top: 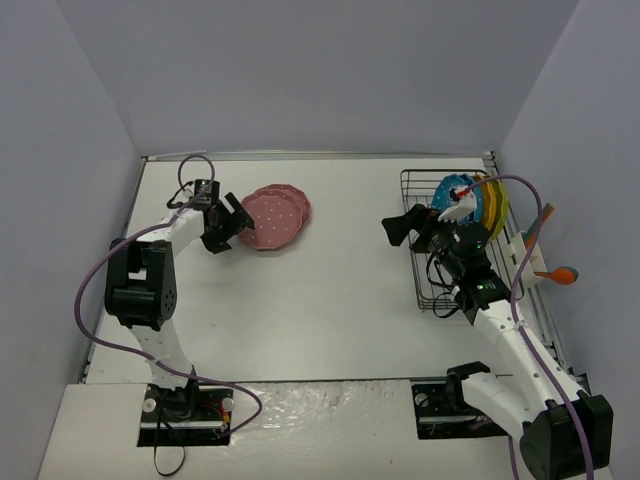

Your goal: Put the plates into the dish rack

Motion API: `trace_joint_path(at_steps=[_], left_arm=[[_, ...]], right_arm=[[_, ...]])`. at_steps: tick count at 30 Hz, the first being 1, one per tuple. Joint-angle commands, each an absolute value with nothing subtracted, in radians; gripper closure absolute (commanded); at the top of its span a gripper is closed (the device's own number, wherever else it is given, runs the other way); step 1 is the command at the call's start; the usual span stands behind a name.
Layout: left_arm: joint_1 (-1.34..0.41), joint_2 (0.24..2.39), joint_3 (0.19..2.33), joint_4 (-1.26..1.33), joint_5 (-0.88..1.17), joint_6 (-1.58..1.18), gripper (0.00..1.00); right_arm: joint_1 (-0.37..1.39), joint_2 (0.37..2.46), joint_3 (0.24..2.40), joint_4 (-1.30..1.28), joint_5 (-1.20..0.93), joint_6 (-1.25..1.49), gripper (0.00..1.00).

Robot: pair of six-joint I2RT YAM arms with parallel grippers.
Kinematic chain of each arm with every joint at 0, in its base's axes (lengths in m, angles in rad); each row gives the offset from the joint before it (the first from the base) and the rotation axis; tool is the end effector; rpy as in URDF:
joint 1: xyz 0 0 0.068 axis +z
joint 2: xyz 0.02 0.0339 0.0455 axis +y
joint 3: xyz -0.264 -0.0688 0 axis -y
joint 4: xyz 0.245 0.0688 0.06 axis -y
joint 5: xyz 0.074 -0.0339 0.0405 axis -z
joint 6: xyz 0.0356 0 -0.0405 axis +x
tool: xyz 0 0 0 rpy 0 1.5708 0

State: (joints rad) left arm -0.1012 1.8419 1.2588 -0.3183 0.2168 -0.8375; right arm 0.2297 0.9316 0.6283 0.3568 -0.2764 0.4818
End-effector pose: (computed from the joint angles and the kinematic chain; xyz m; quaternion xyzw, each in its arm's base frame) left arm 0.3929 -0.0476 0.1977 -0.3048 0.8888 -0.2388 0.2450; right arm 0.2143 0.0601 0.3153 -0.0135 0.6885 0.3392 0.6408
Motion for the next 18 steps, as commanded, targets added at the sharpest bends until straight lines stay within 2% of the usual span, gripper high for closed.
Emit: trace_joint_path(at_steps=[1,6,18], left_arm=[[-0.066,1.744,1.182,-0.055,0.343,-0.819,0.16],[-0.009,1.756,1.094,0.192,0.473,-0.844,0.15],[0.028,1.855,1.061,0.364,0.627,-0.873,0.16]], right_arm=[[0.244,0.948,0.627,0.460,-0.267,0.474,0.00],[0.256,0.959,0.627,0.463,-0.273,0.471,0.00],[0.271,0.954,0.624,0.469,-0.270,0.459,0.00]])
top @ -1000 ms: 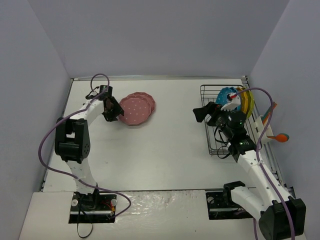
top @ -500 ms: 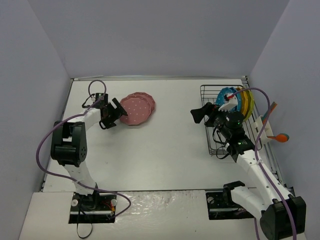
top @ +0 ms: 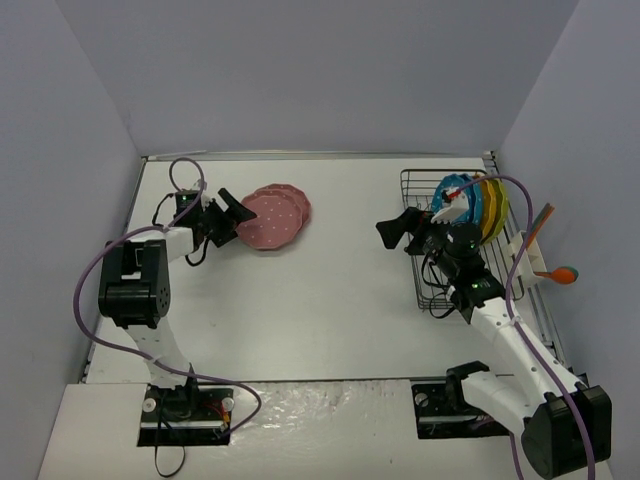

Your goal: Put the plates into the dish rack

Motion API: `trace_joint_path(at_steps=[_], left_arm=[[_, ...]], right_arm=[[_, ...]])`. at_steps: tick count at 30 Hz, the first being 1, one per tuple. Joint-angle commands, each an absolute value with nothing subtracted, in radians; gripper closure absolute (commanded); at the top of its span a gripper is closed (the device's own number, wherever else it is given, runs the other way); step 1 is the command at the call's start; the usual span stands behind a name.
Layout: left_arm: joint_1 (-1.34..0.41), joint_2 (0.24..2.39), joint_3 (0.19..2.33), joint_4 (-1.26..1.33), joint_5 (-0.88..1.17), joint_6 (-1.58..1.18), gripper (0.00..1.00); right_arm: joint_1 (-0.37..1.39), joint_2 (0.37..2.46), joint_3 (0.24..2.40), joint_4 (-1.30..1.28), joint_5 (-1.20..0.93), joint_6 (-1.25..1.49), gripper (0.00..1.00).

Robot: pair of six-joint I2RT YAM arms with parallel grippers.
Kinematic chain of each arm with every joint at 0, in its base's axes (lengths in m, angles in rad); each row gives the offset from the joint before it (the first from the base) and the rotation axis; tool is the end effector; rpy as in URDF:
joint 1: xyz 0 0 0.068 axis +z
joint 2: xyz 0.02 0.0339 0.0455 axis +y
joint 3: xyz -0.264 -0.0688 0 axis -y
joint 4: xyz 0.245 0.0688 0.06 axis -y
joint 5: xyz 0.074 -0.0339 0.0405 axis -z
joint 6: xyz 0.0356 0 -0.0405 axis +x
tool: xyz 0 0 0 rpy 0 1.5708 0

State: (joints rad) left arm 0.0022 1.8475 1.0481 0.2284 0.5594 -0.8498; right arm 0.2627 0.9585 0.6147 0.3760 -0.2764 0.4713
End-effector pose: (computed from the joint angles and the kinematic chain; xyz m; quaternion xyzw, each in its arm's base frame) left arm 0.3936 -0.0180 0.1773 -0.2281 0.8228 -0.4103 0.3203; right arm 0.2170 0.0684 0.3069 -0.0267 0.6956 0.3448 0.6298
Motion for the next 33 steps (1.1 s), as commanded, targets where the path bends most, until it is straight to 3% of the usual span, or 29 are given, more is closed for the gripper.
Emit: trace_joint_path(at_steps=[1,23,27,33], left_arm=[[0.028,1.860,1.060,0.368,0.630,-0.876,0.16],[0.038,1.983,1.002,0.532,0.714,-0.940,0.30],[0.039,2.002,1.000,0.554,0.724,-0.953,0.34],[0.039,1.998,0.980,0.605,0.736,-0.986,0.48]], right_arm=[[0.272,0.954,0.626,0.469,-0.271,0.459,0.00],[0.296,0.980,0.612,0.506,-0.277,0.457,0.00],[0.301,0.977,0.601,0.515,-0.278,0.458,0.00],[0.307,0.984,0.601,0.518,-0.277,0.454,0.00]])
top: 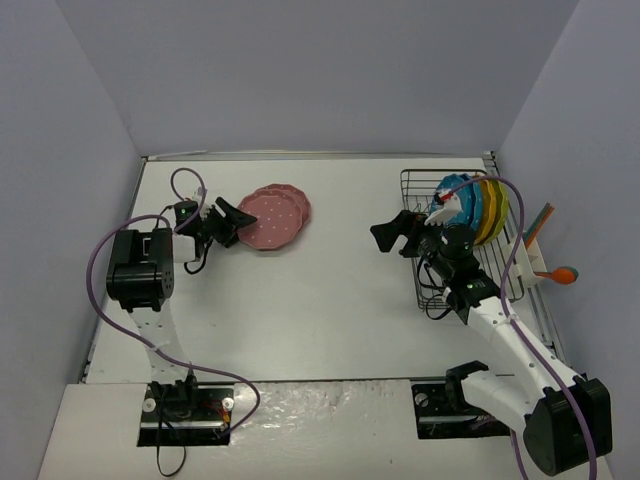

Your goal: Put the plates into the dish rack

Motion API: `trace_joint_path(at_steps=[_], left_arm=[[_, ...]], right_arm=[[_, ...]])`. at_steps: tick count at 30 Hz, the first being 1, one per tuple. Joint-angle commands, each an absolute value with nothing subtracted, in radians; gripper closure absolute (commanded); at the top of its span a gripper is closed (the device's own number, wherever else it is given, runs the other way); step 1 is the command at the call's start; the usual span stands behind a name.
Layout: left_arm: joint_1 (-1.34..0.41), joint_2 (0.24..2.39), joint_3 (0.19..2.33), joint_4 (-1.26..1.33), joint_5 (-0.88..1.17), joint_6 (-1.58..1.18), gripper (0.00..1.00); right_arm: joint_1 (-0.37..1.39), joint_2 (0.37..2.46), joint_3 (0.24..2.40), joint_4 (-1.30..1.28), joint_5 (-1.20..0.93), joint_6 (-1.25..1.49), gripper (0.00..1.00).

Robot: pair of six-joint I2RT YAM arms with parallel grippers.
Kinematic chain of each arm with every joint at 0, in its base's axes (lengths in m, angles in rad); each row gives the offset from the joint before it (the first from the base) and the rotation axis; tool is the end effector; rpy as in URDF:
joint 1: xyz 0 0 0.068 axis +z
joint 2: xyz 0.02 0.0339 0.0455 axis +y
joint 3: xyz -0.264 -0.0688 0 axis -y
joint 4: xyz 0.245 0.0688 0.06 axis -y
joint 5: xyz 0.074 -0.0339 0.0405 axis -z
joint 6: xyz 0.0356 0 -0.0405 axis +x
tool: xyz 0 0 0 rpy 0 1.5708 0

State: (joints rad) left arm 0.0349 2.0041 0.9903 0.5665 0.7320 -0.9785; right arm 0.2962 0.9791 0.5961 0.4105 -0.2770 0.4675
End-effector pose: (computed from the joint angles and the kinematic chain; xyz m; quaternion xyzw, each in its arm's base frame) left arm 0.4025 -0.0098 0.1334 -0.2168 0.7835 -0.4959 0.3054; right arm 0.2177 0.0766 0.2997 -0.0395 0.6966 0.3539 0.6229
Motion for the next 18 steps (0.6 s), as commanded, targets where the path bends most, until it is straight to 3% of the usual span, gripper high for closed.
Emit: trace_joint_path(at_steps=[1,11,18], left_arm=[[0.040,1.993,0.976,0.606,0.736,-0.988,0.53],[0.040,1.917,0.938,0.674,0.761,-1.066,0.96],[0.040,1.814,0.905,0.682,0.762,-1.126,1.00]], right_arm=[[0.308,0.986,0.601,0.520,-0.276,0.454,0.00],[0.322,0.992,0.606,0.522,-0.275,0.454,0.00],[0.343,0.997,0.617,0.535,-0.275,0.474,0.00]])
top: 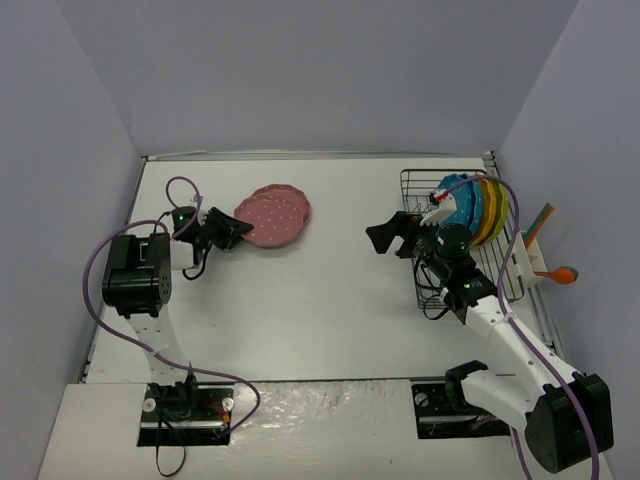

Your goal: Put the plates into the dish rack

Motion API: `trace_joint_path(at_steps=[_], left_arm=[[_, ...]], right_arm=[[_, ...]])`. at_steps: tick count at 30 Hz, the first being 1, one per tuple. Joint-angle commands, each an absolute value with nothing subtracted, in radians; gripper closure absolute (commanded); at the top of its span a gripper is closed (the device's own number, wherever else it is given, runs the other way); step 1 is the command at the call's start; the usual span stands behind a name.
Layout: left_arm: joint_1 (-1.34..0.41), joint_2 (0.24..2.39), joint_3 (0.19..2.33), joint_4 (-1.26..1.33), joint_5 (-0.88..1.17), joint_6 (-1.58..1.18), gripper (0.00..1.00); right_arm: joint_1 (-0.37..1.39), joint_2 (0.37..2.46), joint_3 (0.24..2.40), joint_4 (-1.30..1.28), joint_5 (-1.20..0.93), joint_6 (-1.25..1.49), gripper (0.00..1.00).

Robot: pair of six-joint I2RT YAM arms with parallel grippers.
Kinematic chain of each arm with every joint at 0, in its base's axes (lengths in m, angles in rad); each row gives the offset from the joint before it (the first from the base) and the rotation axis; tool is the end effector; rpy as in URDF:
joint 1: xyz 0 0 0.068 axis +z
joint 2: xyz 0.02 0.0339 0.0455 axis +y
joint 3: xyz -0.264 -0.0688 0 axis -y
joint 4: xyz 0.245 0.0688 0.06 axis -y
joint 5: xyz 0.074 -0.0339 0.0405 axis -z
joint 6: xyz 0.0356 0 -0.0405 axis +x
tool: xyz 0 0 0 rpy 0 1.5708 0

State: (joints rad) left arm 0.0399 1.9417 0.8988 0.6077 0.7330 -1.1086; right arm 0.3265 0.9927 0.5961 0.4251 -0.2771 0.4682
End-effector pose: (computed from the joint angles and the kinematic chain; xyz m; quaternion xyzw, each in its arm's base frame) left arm 0.3827 -0.0086 0.1358 -0.2658 0.7655 -0.5157 0.2782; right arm 0.2177 0.0840 0.2984 -0.0499 0.6956 0.3636 0.6177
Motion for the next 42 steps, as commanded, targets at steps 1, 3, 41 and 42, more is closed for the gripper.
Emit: trace_joint_path(at_steps=[1,3,41,42], left_arm=[[0.041,1.787,0.905,0.681,0.762,-1.131,1.00],[0.039,1.736,0.904,0.669,0.767,-1.142,1.00],[-0.051,1.313,0.736,0.809,0.849,-1.330,1.00],[-0.053,1.313,0.734,0.812,0.849,-1.331,1.00]], right_arm=[[0.350,1.000,0.621,0.538,-0.281,0.478,0.00],[0.362,1.018,0.640,0.538,-0.291,0.497,0.00],[0.551,1.644,0.985,0.884,-0.503,0.848,0.00],[0.552,1.648,0.981,0.907,-0.514,0.855,0.01]])
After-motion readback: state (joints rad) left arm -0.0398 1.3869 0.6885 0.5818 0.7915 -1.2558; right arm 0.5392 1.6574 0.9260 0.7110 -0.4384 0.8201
